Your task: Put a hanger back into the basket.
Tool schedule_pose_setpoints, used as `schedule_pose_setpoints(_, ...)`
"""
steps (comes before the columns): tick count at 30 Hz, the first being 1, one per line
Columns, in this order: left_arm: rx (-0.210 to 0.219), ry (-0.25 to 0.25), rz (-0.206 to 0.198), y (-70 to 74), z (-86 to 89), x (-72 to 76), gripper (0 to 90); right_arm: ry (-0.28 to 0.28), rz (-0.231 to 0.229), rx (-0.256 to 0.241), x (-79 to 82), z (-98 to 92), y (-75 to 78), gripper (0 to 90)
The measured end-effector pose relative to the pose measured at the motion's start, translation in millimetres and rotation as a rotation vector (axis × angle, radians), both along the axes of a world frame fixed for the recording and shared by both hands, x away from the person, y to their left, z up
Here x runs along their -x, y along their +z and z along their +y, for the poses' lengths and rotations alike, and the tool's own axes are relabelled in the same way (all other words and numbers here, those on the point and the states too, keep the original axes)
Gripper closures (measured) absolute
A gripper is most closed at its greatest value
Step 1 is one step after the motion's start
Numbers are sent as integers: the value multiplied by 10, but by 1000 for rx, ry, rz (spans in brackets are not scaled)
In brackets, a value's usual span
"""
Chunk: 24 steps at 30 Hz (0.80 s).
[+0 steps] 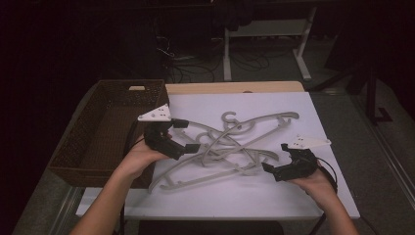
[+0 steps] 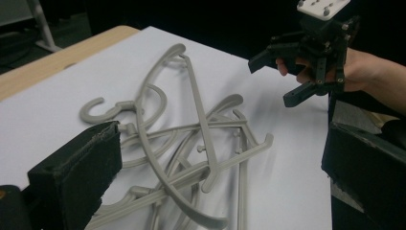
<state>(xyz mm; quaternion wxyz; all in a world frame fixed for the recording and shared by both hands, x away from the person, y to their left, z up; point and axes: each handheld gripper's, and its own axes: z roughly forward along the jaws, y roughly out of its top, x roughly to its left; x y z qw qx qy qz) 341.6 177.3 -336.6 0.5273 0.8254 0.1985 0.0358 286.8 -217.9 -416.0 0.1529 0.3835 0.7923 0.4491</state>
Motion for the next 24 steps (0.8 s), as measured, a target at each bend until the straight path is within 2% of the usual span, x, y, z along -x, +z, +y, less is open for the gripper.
schedule_pose_setpoints(5, -16, -11, 11, -75, -152, -68, 0, -5, 9, -1, 63, -43, -87, 0)
schedule_pose_setpoints(14, -47, -13, 21, -200, -438, -248, 0, -4, 16, 10, 48, -27, -118, 0)
schedule_pose_setpoints(17, -60, -11, 23, -244, -539, -319, 0, -9, 13, 0, 44, -34, -112, 0)
schedule_pose_setpoints(18, -67, -11, 22, -254, -566, -347, 21, -8, 18, 1, 44, -37, -115, 0)
schedule_pose_setpoints(24, -97, 30, 19, -346, -709, -560, 64, -8, 18, 3, 44, -42, -119, 0)
